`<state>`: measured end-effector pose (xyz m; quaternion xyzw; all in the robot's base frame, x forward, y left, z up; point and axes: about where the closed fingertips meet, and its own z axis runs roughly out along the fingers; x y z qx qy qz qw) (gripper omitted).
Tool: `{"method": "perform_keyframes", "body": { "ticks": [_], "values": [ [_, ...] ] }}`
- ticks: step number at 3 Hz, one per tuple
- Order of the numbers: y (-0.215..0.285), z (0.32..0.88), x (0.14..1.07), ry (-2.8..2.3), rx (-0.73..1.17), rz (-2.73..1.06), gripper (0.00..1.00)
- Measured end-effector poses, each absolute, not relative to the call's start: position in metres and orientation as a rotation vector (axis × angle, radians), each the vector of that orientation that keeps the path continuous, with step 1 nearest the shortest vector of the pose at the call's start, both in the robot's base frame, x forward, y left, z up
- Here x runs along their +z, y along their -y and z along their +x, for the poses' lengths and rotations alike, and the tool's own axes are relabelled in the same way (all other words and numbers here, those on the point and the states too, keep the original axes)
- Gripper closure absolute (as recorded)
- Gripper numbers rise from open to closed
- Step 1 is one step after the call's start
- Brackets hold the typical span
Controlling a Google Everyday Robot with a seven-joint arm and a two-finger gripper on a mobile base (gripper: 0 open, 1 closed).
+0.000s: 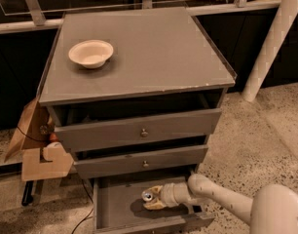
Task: Pick redbull can from bottom drawer and place on counter
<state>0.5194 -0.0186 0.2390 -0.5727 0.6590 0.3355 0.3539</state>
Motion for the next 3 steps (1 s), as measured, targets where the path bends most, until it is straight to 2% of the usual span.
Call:
{"method": "perform_keyframes", "body": {
  "ticks": [2, 3],
  "values": [
    [0.009, 0.510, 0.403, -1.727, 0.843, -1.391, 1.00],
    [0.005, 0.500, 0.438, -1.716, 0.819, -1.450, 1.00]
  ]
}}
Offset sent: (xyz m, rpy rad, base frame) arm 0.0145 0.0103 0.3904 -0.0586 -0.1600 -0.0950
